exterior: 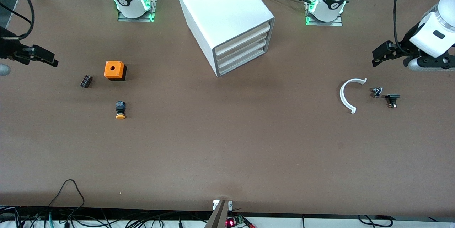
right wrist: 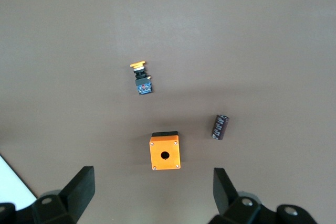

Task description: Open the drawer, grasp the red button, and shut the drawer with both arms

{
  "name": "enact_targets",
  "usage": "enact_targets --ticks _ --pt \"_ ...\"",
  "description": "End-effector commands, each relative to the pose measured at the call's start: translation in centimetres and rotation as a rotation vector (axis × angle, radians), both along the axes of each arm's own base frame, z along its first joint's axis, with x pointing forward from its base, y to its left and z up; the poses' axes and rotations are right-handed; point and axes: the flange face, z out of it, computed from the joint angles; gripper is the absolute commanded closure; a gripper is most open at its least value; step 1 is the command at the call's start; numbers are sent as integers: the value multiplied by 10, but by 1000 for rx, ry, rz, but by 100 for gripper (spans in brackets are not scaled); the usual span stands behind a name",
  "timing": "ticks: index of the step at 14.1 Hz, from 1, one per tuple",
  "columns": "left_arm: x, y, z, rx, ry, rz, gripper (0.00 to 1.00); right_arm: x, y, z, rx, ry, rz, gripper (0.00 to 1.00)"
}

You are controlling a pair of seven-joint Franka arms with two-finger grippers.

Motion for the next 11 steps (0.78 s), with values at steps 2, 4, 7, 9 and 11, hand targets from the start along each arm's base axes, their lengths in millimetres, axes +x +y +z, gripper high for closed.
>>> enact_targets --ticks 2,4,7,9,11 --pt "20 -39 -44 -51 92 -76 0 10 27 -12 13 -4 55 0" --pt "33 -52 -97 -124 194 -88 0 15 49 -20 8 2 92 0" --pt "39 -79 -166 -285 351 -96 0 22 81 -32 5 7 133 0" --pt "34 -110 -208 -436 443 -65 0 27 101 -39 2 13 162 0" --pt "19 -142 -255 -573 496 -28 0 31 133 -44 -4 14 214 0"
